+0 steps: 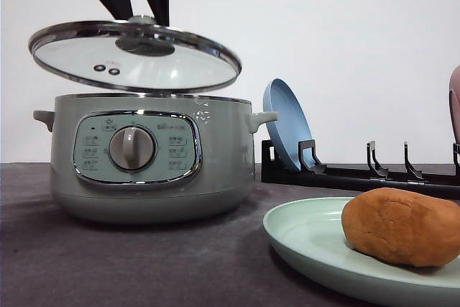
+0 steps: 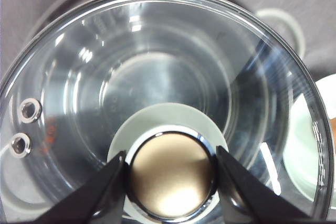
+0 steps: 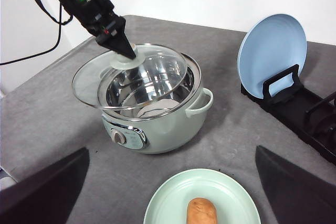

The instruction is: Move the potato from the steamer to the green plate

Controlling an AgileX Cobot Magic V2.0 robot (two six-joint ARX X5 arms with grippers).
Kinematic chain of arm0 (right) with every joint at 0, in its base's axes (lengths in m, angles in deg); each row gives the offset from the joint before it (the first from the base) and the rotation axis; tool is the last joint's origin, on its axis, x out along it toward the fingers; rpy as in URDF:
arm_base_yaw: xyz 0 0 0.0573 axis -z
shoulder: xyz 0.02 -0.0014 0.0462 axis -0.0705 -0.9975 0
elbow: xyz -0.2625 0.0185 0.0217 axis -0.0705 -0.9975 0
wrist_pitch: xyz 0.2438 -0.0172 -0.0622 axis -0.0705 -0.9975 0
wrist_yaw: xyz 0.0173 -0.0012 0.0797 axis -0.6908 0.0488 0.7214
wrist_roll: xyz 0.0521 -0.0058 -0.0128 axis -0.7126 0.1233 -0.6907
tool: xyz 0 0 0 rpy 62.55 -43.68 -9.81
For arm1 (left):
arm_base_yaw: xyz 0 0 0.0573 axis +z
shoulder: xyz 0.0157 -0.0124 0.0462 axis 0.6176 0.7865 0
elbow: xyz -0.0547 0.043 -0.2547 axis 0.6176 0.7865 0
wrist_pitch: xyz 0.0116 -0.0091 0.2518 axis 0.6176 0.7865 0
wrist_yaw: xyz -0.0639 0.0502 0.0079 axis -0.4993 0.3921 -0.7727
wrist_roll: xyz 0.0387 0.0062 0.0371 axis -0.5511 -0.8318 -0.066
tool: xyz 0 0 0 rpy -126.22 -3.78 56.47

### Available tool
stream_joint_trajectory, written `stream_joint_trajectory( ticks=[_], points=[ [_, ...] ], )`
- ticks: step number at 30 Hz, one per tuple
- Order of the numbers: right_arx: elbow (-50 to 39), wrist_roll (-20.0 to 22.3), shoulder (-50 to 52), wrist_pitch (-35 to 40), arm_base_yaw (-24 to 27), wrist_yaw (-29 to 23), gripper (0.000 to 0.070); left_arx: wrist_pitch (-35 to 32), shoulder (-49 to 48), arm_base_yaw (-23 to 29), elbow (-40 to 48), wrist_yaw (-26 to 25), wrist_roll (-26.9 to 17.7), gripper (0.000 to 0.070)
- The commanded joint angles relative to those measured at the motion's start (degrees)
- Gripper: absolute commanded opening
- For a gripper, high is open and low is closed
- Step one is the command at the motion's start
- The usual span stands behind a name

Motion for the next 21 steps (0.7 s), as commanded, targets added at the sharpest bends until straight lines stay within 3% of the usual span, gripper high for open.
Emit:
stream_joint_trajectory(
  ticks=[1, 21],
  points=[
    [0.9, -0.7, -0.3, 0.3, -0.2, 0.0, 0.0641, -2.5, -0.2, -0.3, -0.9, -0.1, -0.4, 0.0],
    [0.9, -0.8, -0.3, 0.3, -0.2, 0.0, 0.0641, -9.2, -0.1, -0.3, 4.2, -0.1, -1.3, 0.0]
  ],
)
